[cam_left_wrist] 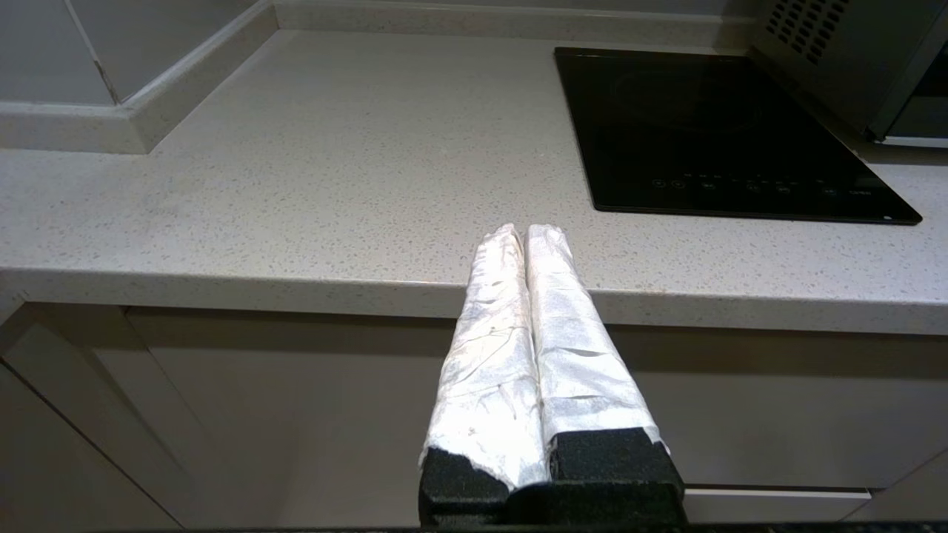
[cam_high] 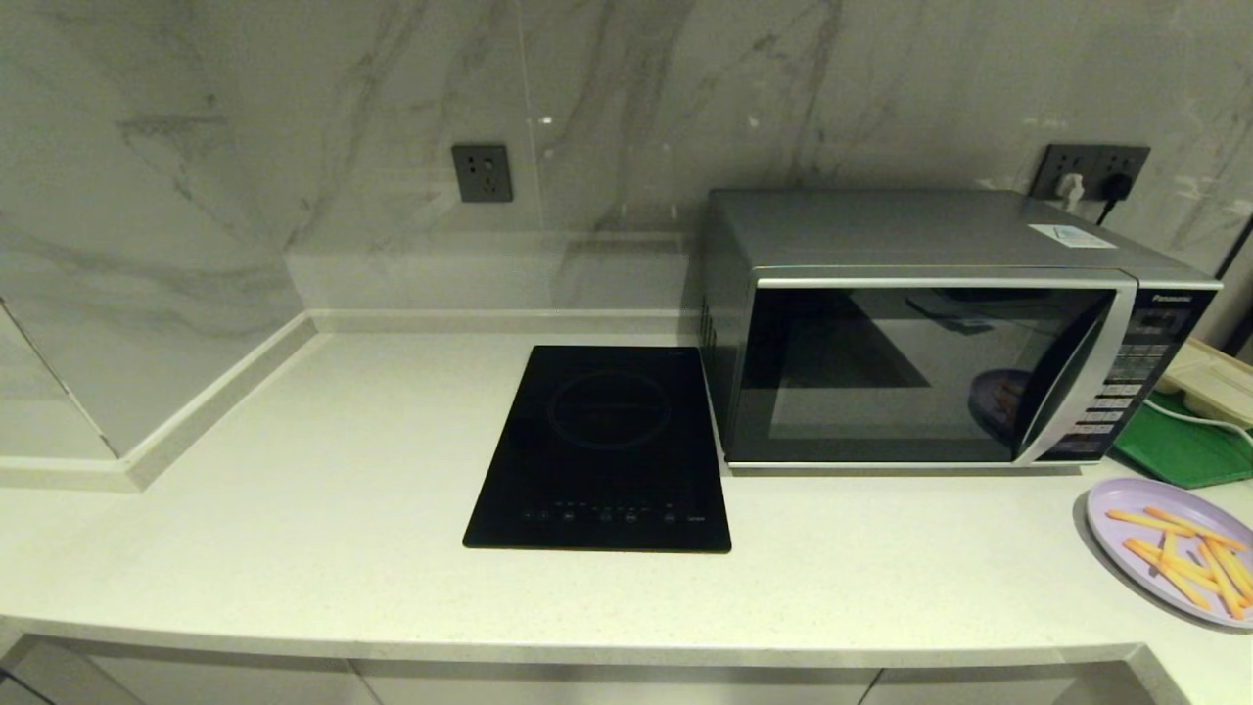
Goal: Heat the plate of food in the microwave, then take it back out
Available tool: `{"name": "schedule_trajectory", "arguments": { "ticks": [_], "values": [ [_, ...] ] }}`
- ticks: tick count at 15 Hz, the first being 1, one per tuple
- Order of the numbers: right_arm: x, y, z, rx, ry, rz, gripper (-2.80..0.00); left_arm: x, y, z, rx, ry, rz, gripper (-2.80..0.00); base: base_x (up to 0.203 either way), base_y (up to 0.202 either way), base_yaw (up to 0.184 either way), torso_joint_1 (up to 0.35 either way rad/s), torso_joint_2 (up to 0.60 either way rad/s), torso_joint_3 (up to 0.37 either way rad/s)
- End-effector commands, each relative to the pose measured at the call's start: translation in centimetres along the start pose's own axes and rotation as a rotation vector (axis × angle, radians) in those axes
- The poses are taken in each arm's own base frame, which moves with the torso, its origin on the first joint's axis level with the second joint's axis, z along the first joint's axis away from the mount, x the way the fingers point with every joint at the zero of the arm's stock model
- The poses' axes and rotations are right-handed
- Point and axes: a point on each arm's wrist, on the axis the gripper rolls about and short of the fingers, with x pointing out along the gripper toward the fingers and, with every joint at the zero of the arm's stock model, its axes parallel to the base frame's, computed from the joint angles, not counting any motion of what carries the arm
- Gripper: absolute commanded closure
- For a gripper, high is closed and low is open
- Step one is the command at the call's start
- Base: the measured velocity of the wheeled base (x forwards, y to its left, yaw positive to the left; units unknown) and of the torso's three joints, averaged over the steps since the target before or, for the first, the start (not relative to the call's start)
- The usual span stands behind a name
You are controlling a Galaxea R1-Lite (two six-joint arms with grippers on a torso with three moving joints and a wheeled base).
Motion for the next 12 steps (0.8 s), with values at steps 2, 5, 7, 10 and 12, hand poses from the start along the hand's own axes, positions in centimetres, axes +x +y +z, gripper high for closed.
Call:
{"name": "schedule_trajectory", "arguments": {
  "ticks": [2,5,7,10,12],
  "values": [
    [0.4,-0.7,-5.0,-0.035,-0.014,-0.006,0.00,0.0,0.0,0.0,0.000,0.000,0.001,0.00,0.000,0.000,0.000,0.000,0.00,0.000],
    [2.5,-0.4,-4.1,-0.028,-0.061,0.001,0.00,0.0,0.0,0.0,0.000,0.000,0.001,0.00,0.000,0.000,0.000,0.000,0.00,0.000],
    [5.8,-0.1,-3.6,-0.034,-0.090,-0.004,0.00,0.0,0.0,0.0,-0.001,0.000,0.001,0.00,0.000,0.000,0.000,0.000,0.00,0.000],
    [10.6,0.1,-3.9,-0.042,-0.128,-0.010,0.00,0.0,0.0,0.0,-0.001,0.000,0.001,0.00,0.000,0.000,0.000,0.000,0.00,0.000],
    [13.2,0.2,-4.3,-0.039,-0.194,-0.004,0.00,0.0,0.0,0.0,-0.001,0.000,0.001,0.00,0.000,0.000,0.000,0.000,0.00,0.000]
  ]
}}
